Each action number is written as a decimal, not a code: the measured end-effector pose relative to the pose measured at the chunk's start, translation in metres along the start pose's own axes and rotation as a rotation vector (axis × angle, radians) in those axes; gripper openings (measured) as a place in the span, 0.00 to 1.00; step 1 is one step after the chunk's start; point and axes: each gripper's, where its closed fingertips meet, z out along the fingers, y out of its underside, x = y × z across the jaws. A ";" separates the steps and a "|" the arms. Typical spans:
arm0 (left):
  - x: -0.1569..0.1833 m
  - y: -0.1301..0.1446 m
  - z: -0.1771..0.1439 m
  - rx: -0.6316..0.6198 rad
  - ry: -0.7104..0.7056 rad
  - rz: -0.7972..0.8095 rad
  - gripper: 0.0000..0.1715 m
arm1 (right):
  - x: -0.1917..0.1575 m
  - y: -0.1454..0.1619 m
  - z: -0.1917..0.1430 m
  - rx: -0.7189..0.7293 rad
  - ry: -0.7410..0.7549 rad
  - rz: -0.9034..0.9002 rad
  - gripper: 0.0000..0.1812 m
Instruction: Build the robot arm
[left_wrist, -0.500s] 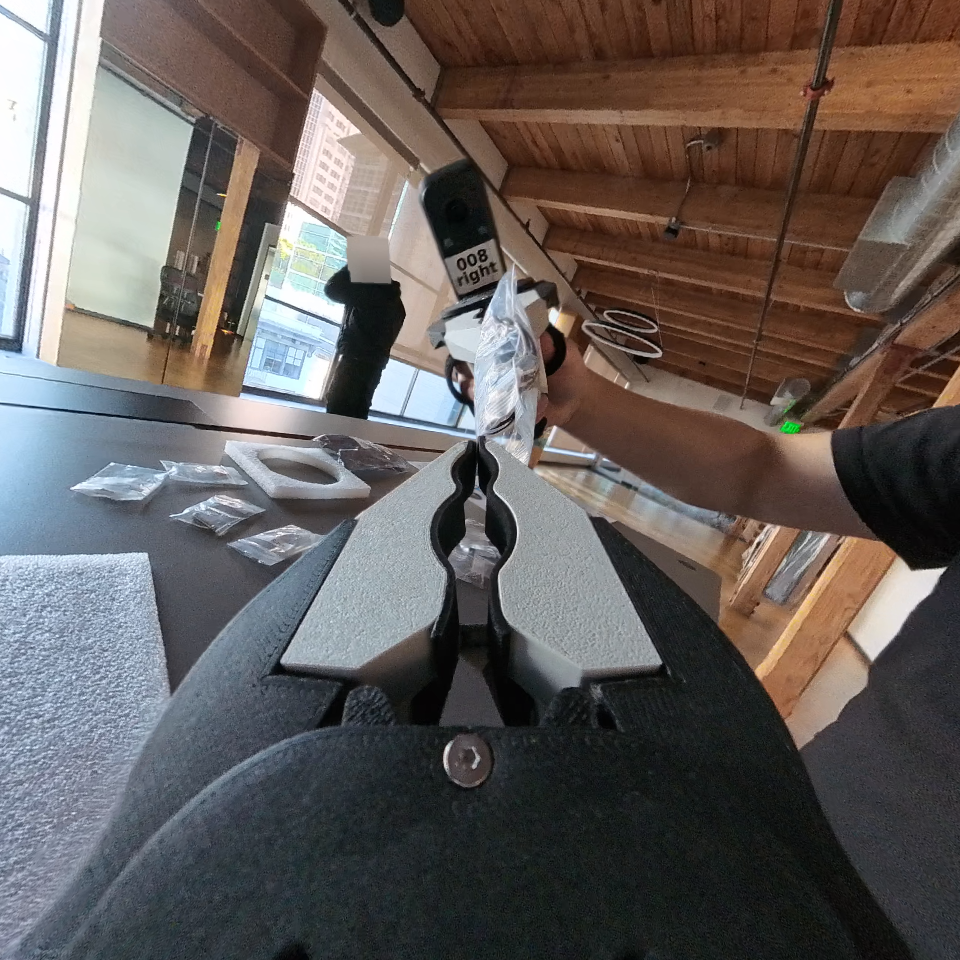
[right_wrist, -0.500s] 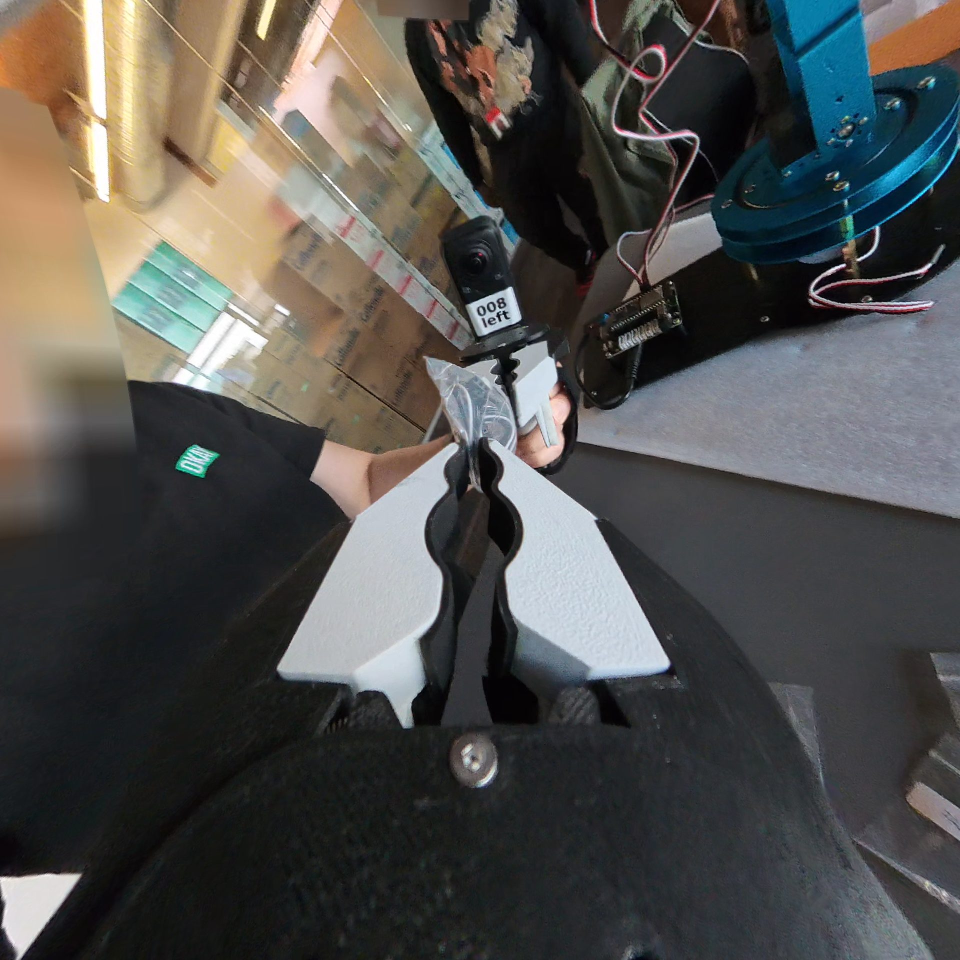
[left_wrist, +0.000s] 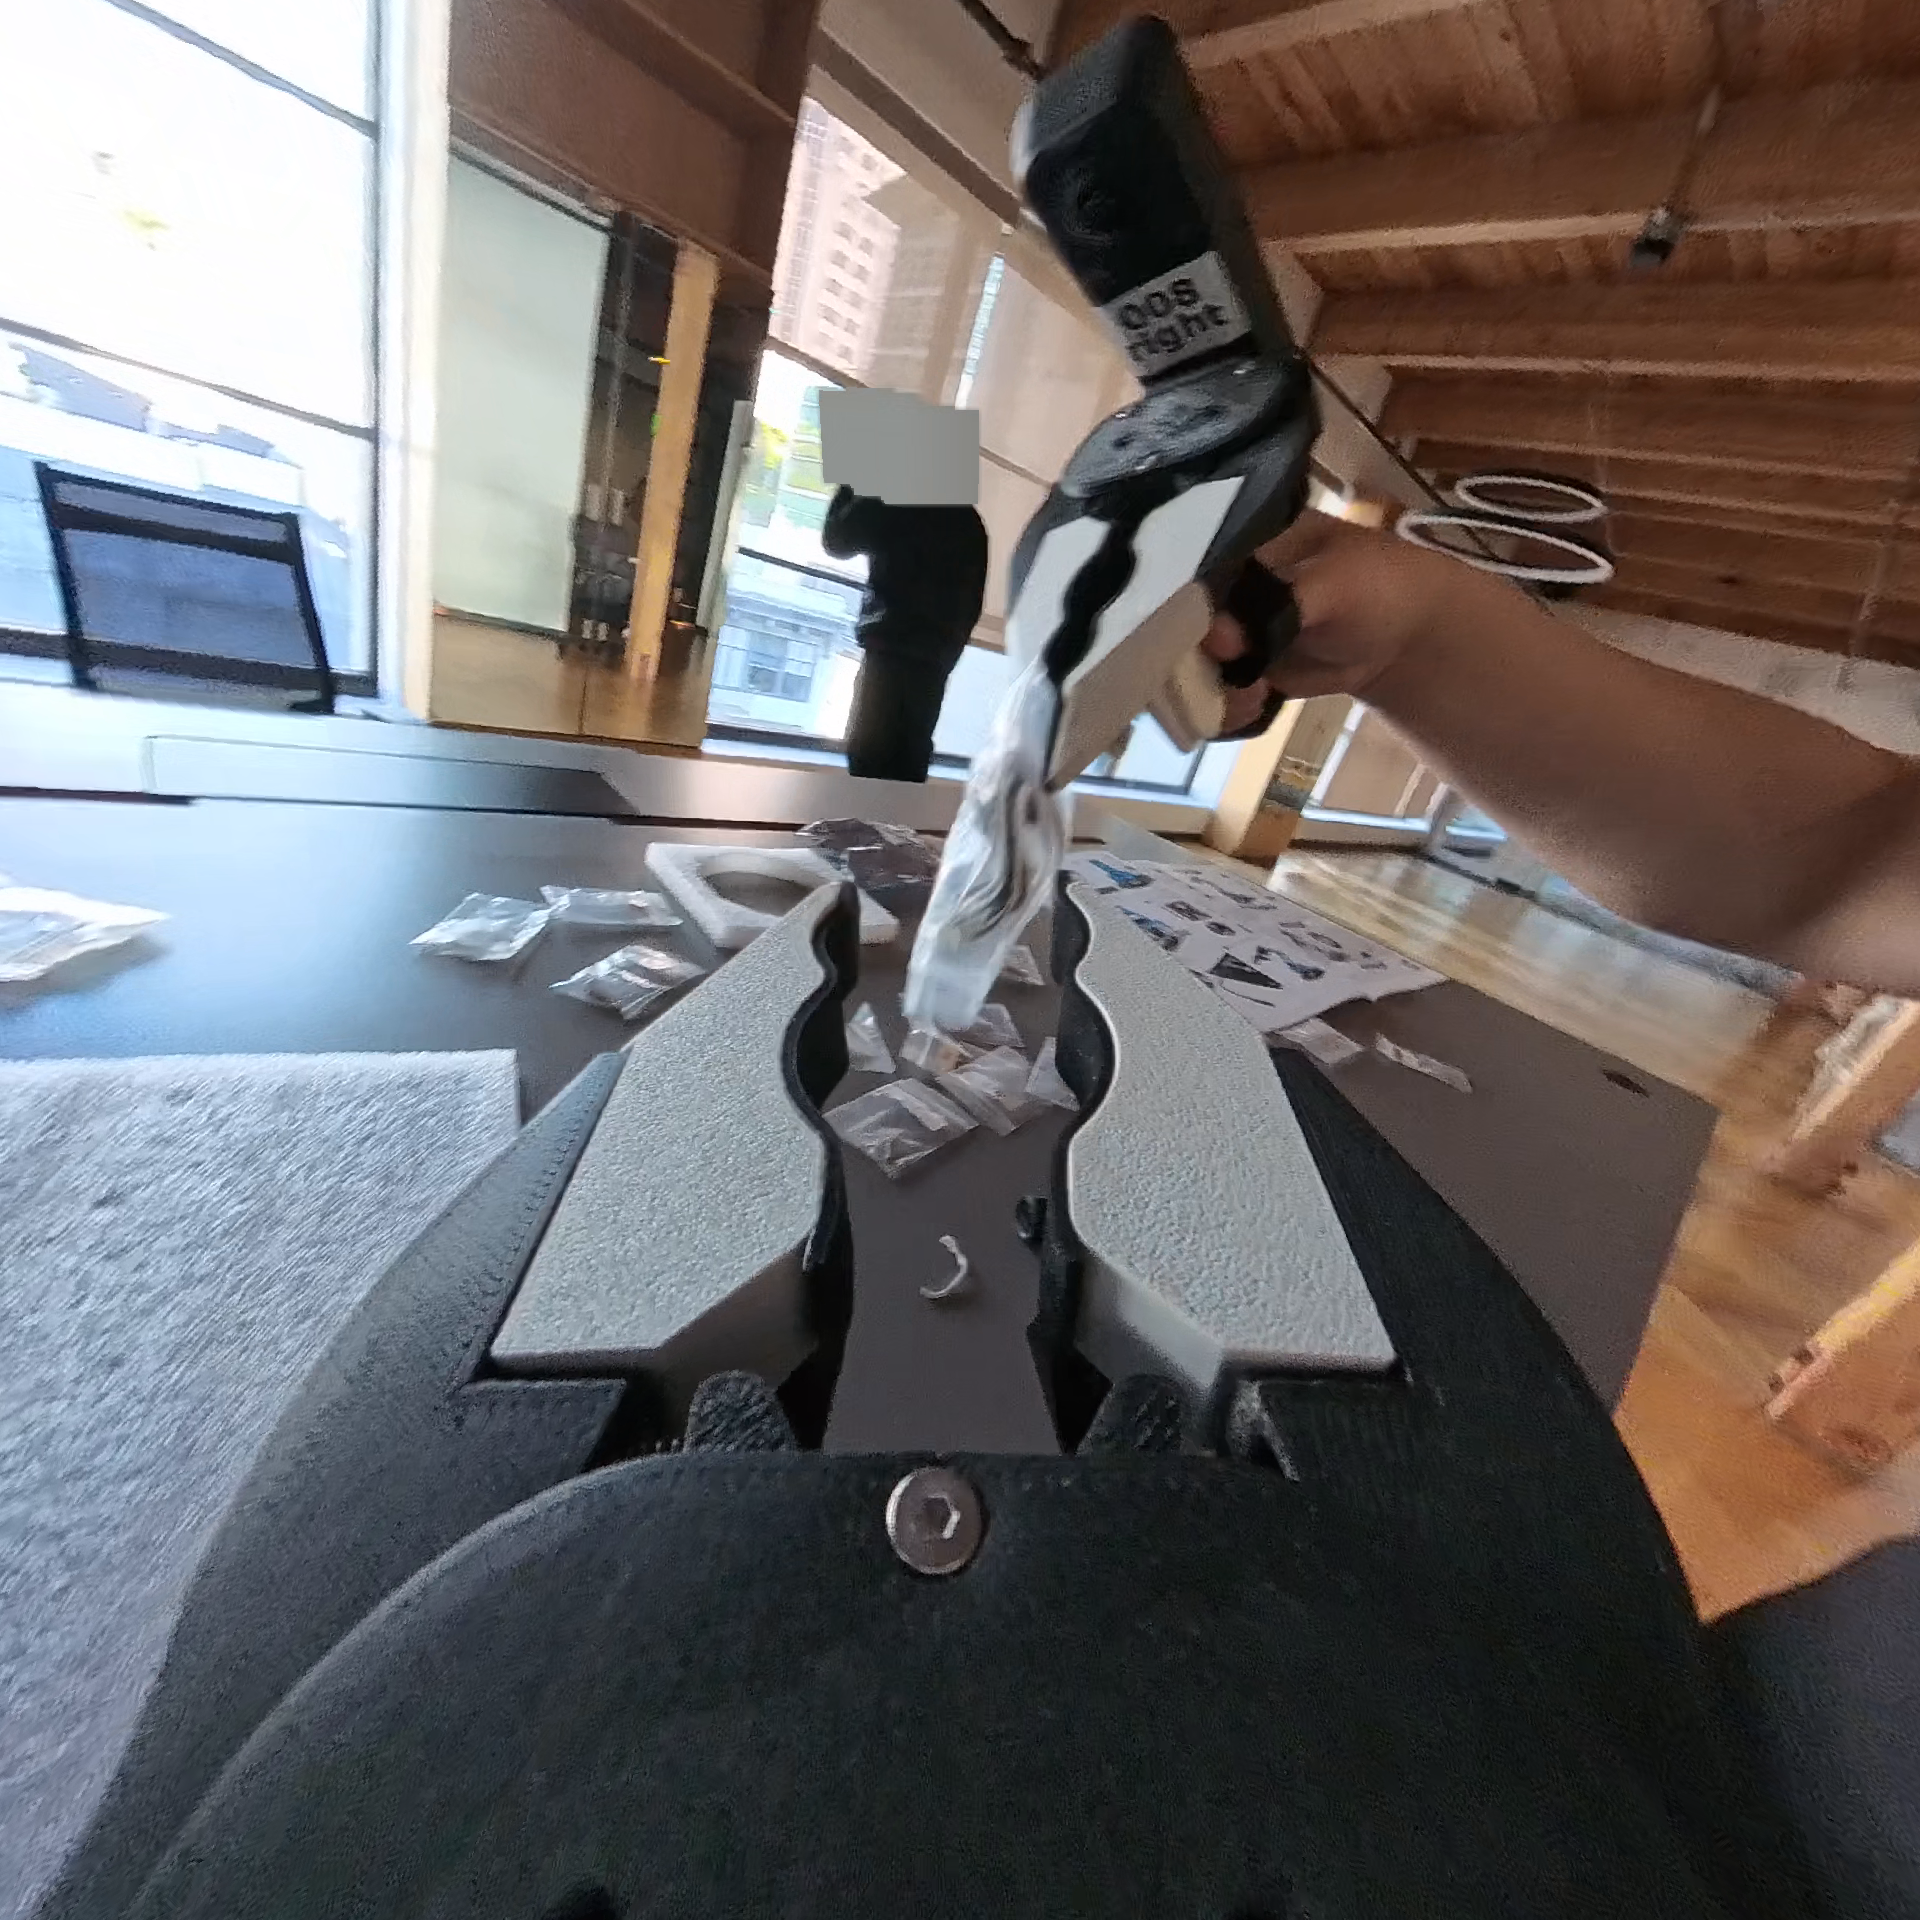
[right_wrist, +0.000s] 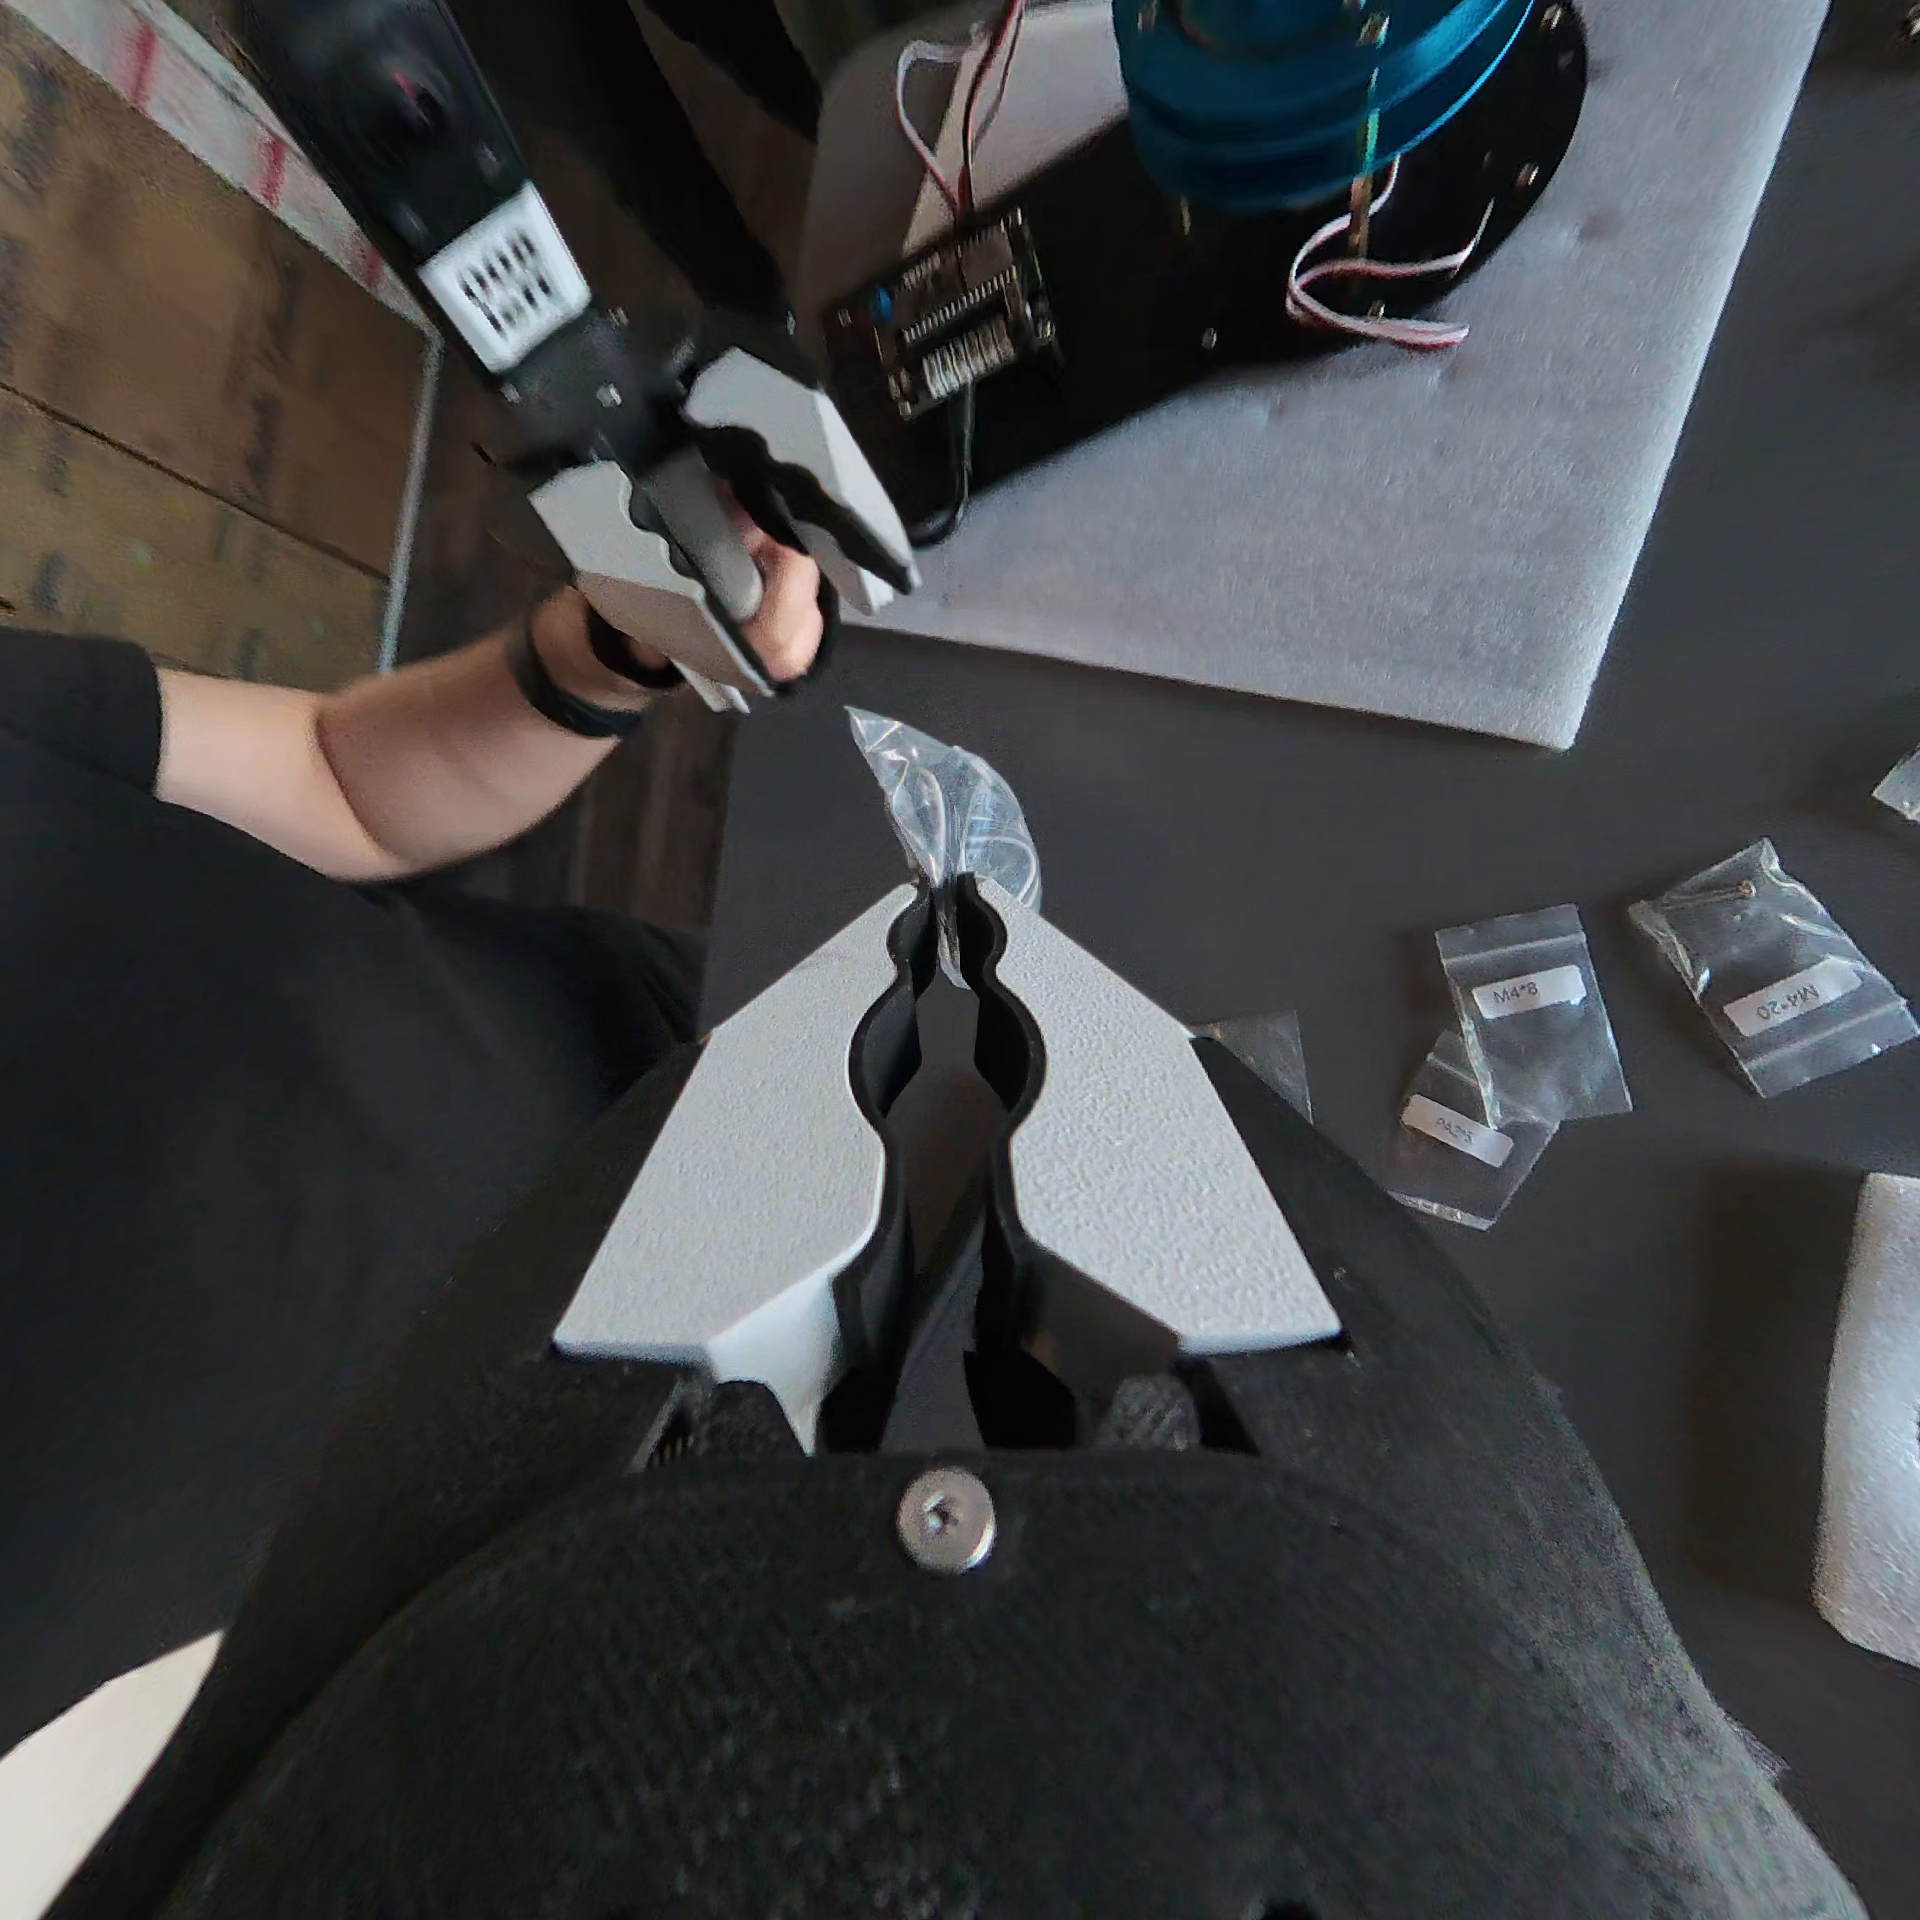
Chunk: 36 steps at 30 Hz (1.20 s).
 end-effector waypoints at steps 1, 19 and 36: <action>0.005 -0.001 0.003 -0.016 0.027 0.003 0.18 | 0.000 0.003 0.004 -0.022 0.014 -0.013 0.01; 0.006 0.031 0.026 -0.222 0.079 -0.056 0.00 | -0.014 0.018 0.043 -0.081 -0.058 -0.065 0.01; 0.007 0.017 0.020 -0.104 0.128 -0.140 0.00 | -0.006 -0.002 0.040 0.135 -0.117 -0.039 0.08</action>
